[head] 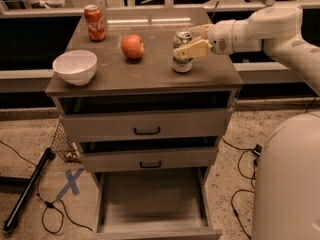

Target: Pick 7up can from bottom drawer and place on counter

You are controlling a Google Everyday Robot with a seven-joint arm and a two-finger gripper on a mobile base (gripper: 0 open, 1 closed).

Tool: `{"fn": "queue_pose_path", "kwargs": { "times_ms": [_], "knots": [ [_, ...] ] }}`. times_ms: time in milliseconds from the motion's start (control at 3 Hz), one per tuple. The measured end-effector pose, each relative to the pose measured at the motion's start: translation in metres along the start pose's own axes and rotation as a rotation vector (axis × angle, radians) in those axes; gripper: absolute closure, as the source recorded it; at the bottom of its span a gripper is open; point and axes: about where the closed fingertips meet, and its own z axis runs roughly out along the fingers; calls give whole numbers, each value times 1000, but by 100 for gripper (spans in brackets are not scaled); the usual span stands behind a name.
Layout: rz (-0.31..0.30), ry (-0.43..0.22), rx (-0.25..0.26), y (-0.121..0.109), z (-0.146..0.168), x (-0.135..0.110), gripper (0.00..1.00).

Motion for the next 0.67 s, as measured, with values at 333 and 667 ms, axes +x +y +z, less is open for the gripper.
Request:
{"fn": "queue_pose_path", "kwargs": {
  "times_ms": [333,667],
  "knots": [
    [0,0,0,0,0,0,0],
    [-22,0,-97,11,-19,13,0]
  ]
}}
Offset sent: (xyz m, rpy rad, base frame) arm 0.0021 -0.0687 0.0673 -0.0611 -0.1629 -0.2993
